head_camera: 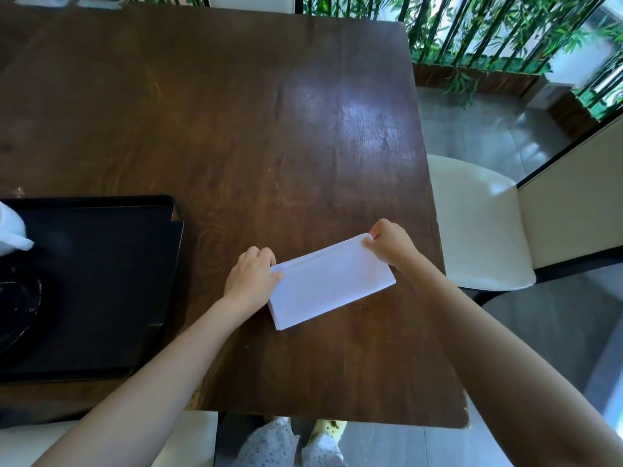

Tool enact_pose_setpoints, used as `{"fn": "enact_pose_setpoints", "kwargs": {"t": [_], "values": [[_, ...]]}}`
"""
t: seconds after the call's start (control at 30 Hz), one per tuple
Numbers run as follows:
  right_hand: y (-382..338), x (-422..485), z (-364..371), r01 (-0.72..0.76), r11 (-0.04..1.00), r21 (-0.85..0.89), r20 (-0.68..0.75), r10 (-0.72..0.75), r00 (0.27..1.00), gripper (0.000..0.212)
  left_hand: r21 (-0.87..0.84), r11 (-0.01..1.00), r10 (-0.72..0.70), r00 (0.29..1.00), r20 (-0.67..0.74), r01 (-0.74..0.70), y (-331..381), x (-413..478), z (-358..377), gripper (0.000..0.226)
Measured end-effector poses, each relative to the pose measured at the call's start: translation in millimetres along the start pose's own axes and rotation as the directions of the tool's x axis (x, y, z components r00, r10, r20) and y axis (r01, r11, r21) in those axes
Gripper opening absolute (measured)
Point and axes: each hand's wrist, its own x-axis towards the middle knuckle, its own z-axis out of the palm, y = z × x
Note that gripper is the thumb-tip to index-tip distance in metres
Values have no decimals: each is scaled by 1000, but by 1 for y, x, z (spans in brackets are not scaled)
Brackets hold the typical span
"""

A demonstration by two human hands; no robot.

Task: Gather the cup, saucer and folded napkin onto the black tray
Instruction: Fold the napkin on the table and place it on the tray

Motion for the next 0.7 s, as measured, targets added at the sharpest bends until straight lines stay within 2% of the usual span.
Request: {"fn": "enact_pose_setpoints", "kwargs": {"t": [0.07,0.13,0.2,0.27,0.33,0.4,0.43,0.53,0.7], "values": [[1,-5,5,-17,999,38,-11,17,1000,26,88,996,29,989,-147,-16,6,-6,1,21],[2,-13,12,-44,996,72,-70,49,996,23,61,992,122,960,-252,-110,23,-14,7,33],[3,-24,19,-32,997,-65,-243,15,970,25,51,976,217,946,-240,-211,47,-24,19,43],[1,-35,29,119,969,-216,-352,-190,916,33,128,964,254,953,-168,-234,62,-30,37,49],[-3,-49,45,404,887,-222,-236,-451,861,43,222,955,220,972,-80,-198,62,-32,52,53],[-2,-59,64,578,777,-249,-51,-607,793,48,298,938,203,978,-54,-178,53,-32,62,56],[0,-61,71,596,760,-260,-11,-620,785,49,327,928,209,976,-59,-179,51,-32,63,58],[7,-59,77,574,762,-299,-17,-606,795,51,329,927,223,970,-96,-180,50,-32,63,61],[14,-54,76,562,736,-378,30,-597,802,59,277,957,136,979,-151,-90,44,-36,62,62]]}}
